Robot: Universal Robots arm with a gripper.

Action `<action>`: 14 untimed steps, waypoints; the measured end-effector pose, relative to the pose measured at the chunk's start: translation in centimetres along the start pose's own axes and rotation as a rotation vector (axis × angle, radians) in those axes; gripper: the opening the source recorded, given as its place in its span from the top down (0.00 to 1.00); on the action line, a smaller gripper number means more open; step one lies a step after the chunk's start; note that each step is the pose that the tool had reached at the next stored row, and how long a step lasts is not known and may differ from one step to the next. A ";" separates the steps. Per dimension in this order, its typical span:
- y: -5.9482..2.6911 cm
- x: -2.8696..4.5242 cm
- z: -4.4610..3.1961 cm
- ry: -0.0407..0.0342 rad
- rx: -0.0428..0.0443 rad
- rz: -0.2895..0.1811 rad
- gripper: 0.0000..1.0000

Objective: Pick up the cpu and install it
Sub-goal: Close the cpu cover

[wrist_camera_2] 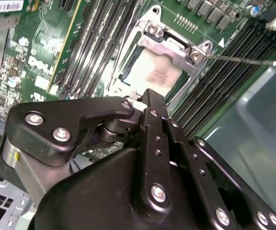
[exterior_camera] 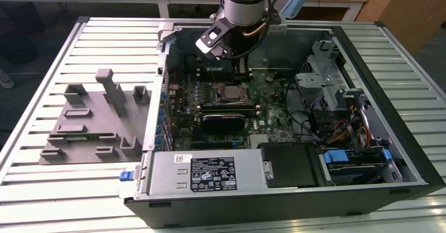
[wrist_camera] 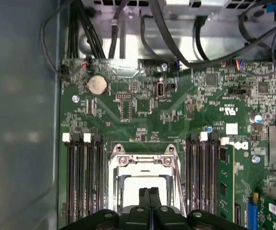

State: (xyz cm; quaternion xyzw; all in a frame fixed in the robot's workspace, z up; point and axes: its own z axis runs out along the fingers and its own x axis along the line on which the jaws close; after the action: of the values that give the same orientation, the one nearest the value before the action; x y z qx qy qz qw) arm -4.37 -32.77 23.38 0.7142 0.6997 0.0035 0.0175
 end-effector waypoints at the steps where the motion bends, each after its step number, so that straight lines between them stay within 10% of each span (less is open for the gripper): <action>1: -0.13 0.00 0.09 0.0000 0.0000 0.002 0.89; 14: -1.12 -0.02 0.90 -0.0007 0.0009 0.016 0.89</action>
State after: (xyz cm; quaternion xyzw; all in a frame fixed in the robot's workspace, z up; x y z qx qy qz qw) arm -5.46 -32.78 22.44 0.7197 0.6941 0.0031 0.0174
